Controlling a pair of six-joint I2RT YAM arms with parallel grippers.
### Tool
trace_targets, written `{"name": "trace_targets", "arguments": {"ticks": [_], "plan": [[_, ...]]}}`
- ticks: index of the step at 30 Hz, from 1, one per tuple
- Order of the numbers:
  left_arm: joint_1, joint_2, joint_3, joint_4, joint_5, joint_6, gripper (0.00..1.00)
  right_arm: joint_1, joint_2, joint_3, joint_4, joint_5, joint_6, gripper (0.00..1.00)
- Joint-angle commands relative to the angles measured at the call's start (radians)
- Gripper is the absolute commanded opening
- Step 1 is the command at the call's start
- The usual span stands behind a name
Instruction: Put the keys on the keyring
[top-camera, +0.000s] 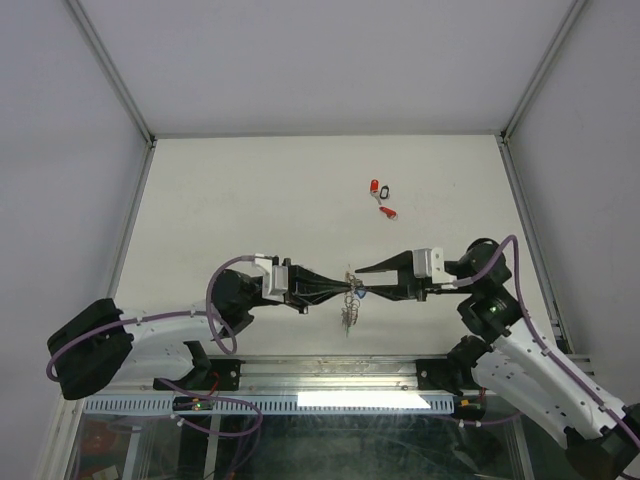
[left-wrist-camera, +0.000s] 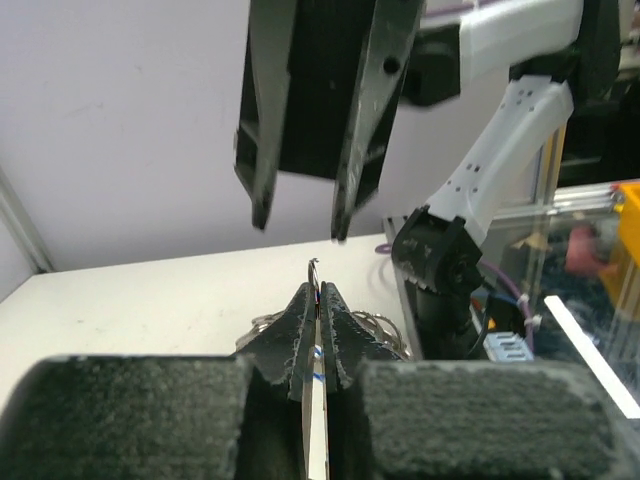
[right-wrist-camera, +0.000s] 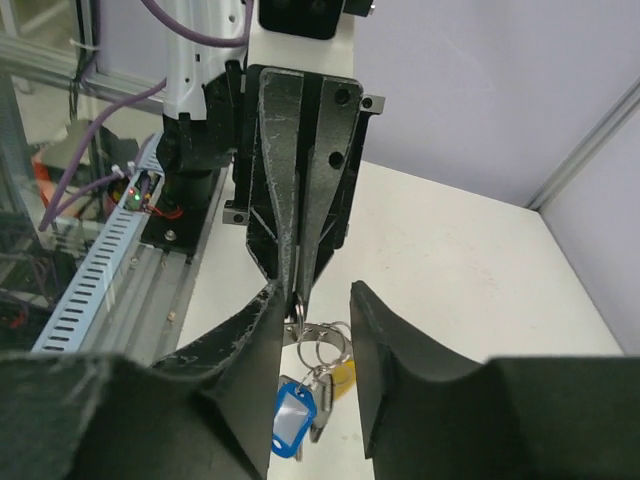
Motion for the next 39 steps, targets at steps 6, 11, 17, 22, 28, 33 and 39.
{"name": "trace_targets", "arguments": {"ticks": [6,11,17,22,28,33,39], "plan": [[0.007,-0.158,0.089,-0.369,0.069,0.25,0.0,0.005,0.022,0.277,-0.675,0.045,-0.374,0.36],[0.009,-0.175,0.111,-0.441,0.061,0.296,0.0,0.004,0.072,0.326,-0.774,0.071,-0.43,0.35],[0.009,-0.17,0.12,-0.448,0.059,0.3,0.0,0.016,0.11,0.338,-0.778,0.086,-0.424,0.34],[0.008,-0.159,0.125,-0.445,0.067,0.295,0.0,0.051,0.137,0.337,-0.762,0.125,-0.425,0.33],[0.009,-0.146,0.136,-0.446,0.07,0.296,0.0,0.099,0.173,0.337,-0.746,0.167,-0.426,0.28],[0.009,-0.136,0.146,-0.46,0.073,0.296,0.0,0.132,0.189,0.34,-0.737,0.21,-0.437,0.22],[0.009,-0.131,0.154,-0.473,0.075,0.297,0.0,0.154,0.207,0.348,-0.742,0.214,-0.454,0.17]]}}
